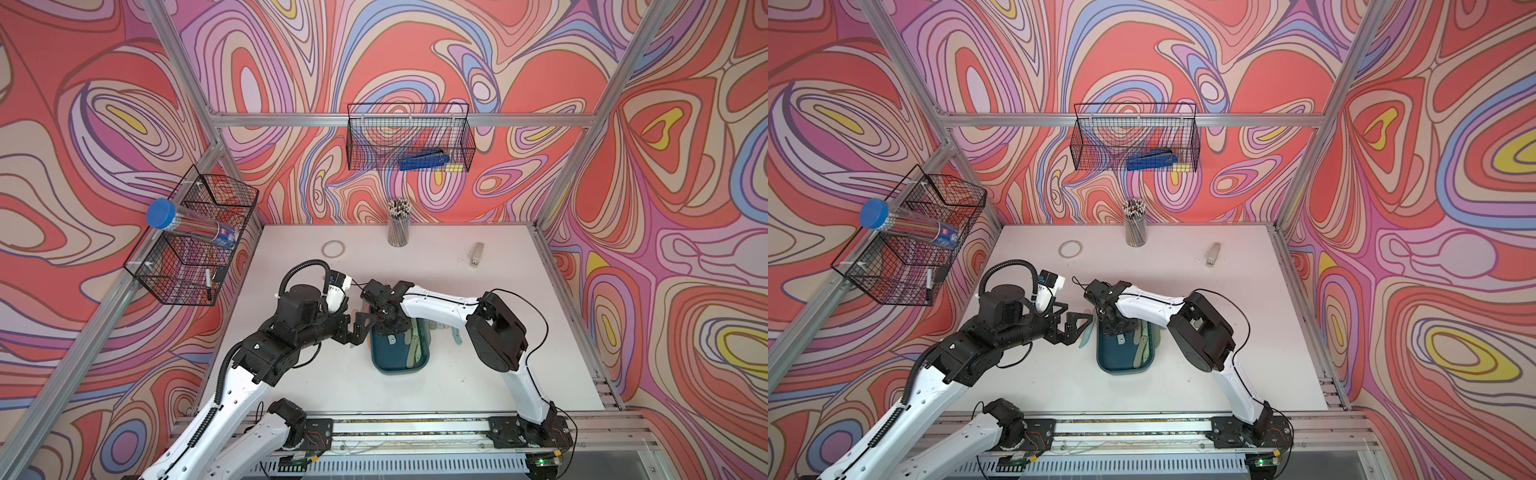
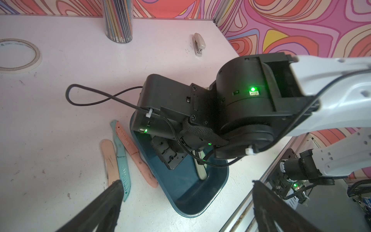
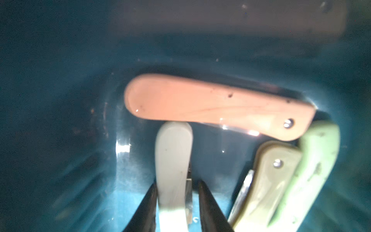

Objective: Take the fruit knife out of the storage box
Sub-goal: Pick up the fruit knife from the storage box.

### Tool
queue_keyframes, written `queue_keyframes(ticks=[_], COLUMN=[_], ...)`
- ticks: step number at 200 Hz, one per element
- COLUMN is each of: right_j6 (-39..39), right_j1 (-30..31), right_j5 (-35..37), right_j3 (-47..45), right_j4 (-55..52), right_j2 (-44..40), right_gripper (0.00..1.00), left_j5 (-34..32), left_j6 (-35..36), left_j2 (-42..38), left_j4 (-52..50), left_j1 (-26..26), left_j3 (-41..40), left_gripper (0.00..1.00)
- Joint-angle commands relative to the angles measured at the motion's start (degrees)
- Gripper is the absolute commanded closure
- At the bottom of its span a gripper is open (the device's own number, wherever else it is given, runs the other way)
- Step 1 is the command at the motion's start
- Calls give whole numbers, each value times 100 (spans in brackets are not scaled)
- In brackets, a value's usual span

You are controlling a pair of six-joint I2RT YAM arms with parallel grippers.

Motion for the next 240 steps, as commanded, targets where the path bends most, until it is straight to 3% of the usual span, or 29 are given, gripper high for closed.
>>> queue_keyframes(ticks=[1, 97, 240], right_j6=[-20, 28, -72], right_j1=[7, 0, -81], right_j5=[4, 36, 378], right_j3=[-20, -81, -361], right_j4=[-227, -77, -255], right_j2=[326, 76, -1395], right_gripper=[67, 84, 83], left_j5=[-49, -58, -262], left_j6=[60, 60, 34], left_j2=[1, 10, -8], left_j4=[37, 37, -54], left_j1=[-33, -33, -40], left_j3=[-40, -45, 0], left_gripper=[0, 0, 0])
